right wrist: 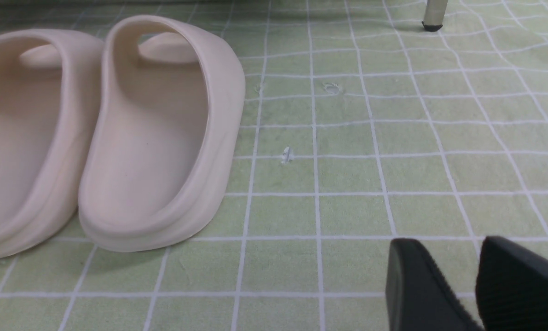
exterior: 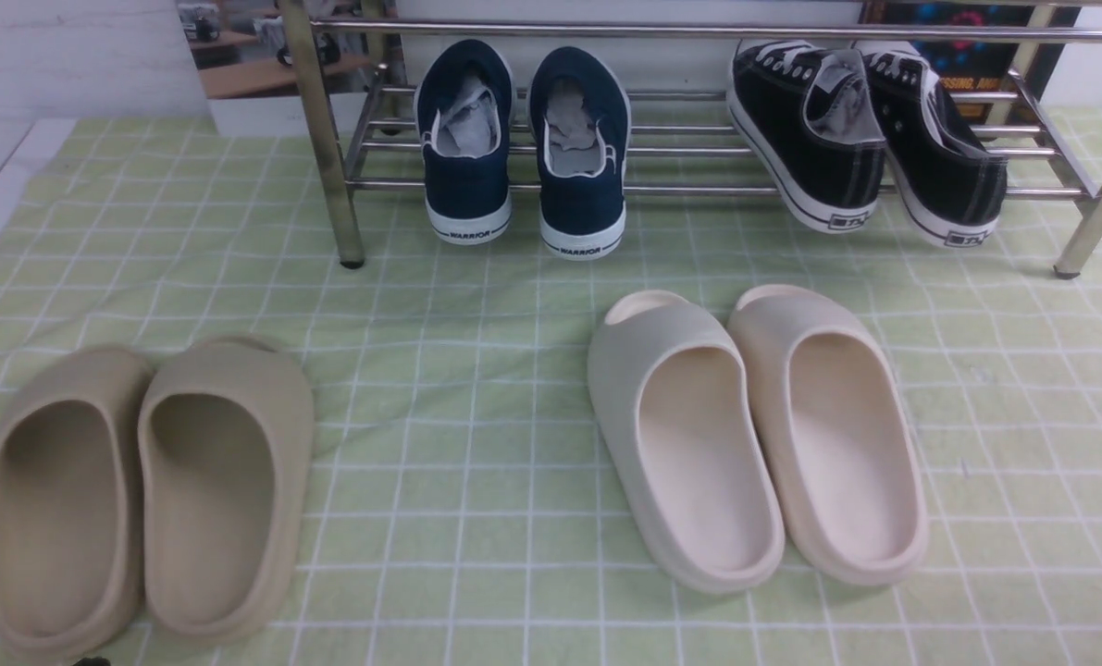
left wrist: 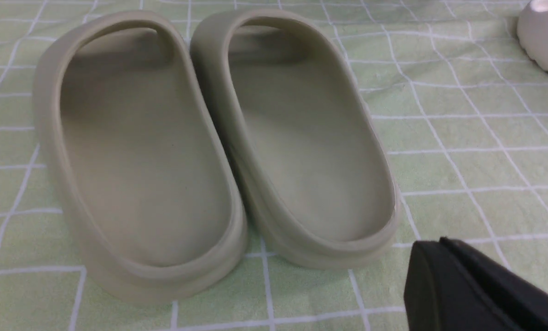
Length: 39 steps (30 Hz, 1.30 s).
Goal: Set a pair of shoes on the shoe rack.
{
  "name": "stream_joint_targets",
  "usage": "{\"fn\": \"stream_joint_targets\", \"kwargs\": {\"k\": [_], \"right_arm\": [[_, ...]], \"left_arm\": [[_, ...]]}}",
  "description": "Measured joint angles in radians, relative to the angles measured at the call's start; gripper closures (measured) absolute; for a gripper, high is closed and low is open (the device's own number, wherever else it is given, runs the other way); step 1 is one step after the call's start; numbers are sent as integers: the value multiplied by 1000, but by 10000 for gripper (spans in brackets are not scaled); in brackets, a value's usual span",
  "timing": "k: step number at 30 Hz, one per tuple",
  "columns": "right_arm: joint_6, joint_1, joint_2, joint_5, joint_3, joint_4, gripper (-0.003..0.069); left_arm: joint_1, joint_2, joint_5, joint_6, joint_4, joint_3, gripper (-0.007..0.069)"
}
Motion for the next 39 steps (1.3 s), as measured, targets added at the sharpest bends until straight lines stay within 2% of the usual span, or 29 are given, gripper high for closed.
{"fn": "stream_joint_targets", "kwargs": {"k": [13,22,39], "right_arm": [[0,0,0,0,0,0,419],[0,0,0,0,0,0,419],[0,0,0,0,0,0,419]], "left_arm": [[47,0,1,-29,2,0,638],[47,0,-18,48,-3,0,638],[47,0,-18,48,-7,0,638]]}}
